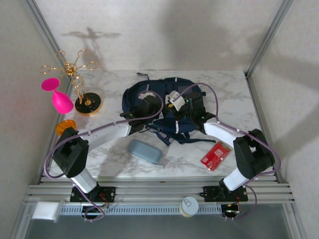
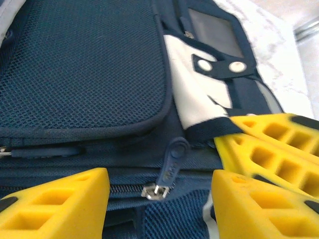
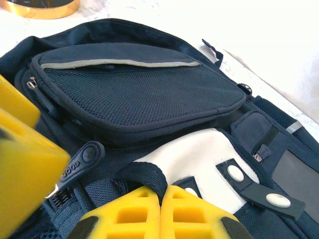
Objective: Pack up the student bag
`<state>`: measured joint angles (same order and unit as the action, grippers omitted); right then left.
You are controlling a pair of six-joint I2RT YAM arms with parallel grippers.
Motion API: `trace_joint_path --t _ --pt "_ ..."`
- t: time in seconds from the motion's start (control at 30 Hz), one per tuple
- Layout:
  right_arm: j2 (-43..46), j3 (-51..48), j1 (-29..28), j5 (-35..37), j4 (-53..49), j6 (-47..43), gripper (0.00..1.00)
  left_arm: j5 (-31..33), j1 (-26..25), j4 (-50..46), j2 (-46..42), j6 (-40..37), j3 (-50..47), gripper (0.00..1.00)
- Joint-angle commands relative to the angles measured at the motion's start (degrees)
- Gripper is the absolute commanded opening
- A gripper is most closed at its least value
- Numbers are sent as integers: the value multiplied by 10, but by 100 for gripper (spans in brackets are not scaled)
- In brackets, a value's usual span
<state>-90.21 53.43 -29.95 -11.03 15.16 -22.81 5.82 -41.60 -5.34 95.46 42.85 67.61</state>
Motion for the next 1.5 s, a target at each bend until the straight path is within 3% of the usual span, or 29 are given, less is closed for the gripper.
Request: trace_joint_path --t 0.0,0.13,0.27,0.33,0.7,0.83,0.93,1.03,1.2,1.47 --pt "35 11 2 -38 123 31 0 38 -3 -43 17 30 26 55" --pt "31 12 2 -49 130 35 0 13 -7 -58 54 12 72 58" --pt "31 11 5 -52 139 45 0 97 -16 -125 89 12 117 58" --pt "35 6 8 -57 150 49 0 110 -17 -139 95 24 118 54" --pt "36 24 23 -58 154 58 0 160 -16 -131 -48 62 -3 46" --pt "35 28 24 -78 152 58 0 131 -13 -117 -99 58 -45 45" --pt "35 35 24 -81 141 60 0 47 -10 -60 -118 -6 -56 50" --pt "38 34 24 -84 142 68 0 -40 -6 -60 -87 -79 -25 51" --pt "32 39 24 -79 129 75 0 -95 -7 -92 -31 -101 20 50" --pt "26 44 24 -93 130 88 0 -64 -3 -117 24 -93 68 43"
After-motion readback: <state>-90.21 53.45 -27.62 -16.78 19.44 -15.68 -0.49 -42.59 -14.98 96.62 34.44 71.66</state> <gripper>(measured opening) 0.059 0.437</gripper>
